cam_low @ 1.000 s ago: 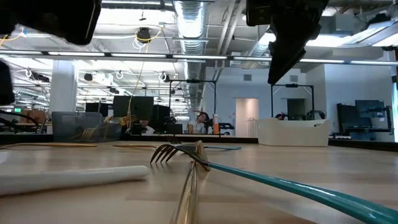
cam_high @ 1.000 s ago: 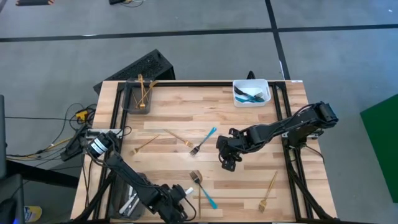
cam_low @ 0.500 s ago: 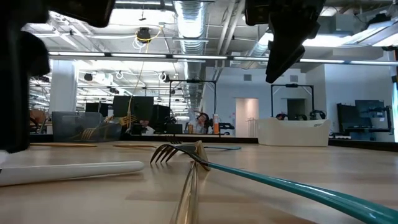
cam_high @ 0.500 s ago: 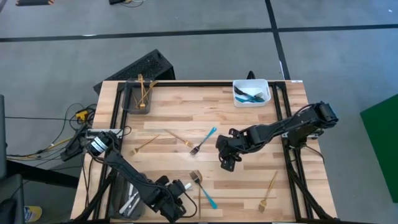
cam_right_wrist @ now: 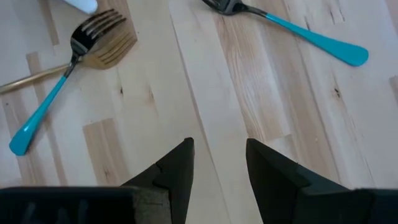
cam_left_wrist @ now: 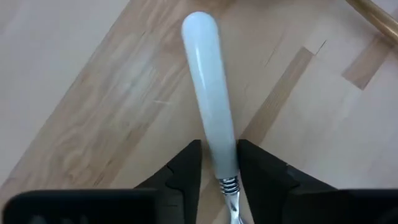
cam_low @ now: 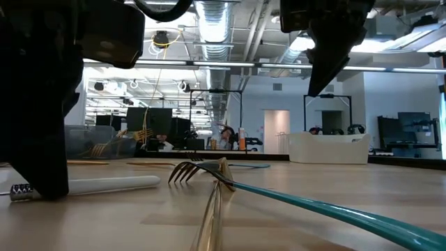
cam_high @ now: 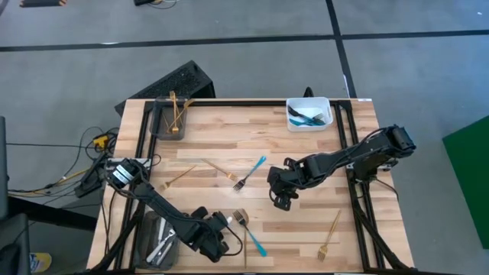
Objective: Sort silverware by color (type)
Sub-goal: Put the white fork into the bottom black bin
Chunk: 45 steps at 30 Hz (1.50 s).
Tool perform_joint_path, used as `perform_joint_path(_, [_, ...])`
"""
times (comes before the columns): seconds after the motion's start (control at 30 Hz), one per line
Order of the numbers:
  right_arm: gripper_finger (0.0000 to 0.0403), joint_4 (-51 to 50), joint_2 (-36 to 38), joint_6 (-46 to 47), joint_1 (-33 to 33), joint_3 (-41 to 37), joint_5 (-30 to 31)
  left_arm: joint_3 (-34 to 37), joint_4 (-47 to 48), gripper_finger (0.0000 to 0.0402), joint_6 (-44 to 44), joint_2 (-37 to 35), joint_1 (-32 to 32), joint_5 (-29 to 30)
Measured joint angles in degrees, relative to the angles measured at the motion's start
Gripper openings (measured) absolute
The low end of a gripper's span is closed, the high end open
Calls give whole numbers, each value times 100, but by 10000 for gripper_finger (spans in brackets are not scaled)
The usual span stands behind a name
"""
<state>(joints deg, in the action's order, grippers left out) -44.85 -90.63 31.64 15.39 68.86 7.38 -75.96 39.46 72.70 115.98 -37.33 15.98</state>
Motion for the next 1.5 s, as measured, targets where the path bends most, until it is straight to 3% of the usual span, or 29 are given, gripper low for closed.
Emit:
perform_joint_path(0.27, [171, 27, 0, -40, -17, 0, 4, -13, 344, 24, 100, -1, 15, -112])
perform_joint_path(0.43, [171, 31, 0, -48, -21, 2, 6, 33, 602, 23, 372, -262, 103, -356])
perform_joint_path(0.63, [171, 82, 0, 133, -126, 2, 9, 17, 1330, 34, 865, -1183, 153, -491])
perform_joint_path(0.83, [171, 235, 0, 283, -180, 2, 6, 15, 2521, 30, 2077, -2248, -236, -901])
perform_joint_path(1.0, [171, 510, 0, 391, -221, 2, 8, 15, 3505, 37, 3833, -2773, -1327, -611])
perform_joint_path(1.1, [171, 737, 0, 440, -253, 2, 9, 17, 3699, 38, 4567, -2784, -1969, -548])
perform_joint_path(1.2, [171, 948, 0, 519, -304, 2, 7, 15, 3546, 38, 4588, -2610, -2315, -836])
perform_joint_path(1.5, [171, 1132, 0, 1031, -350, 2, -108, 15, 3364, 86, 4792, -1961, -2496, -1050])
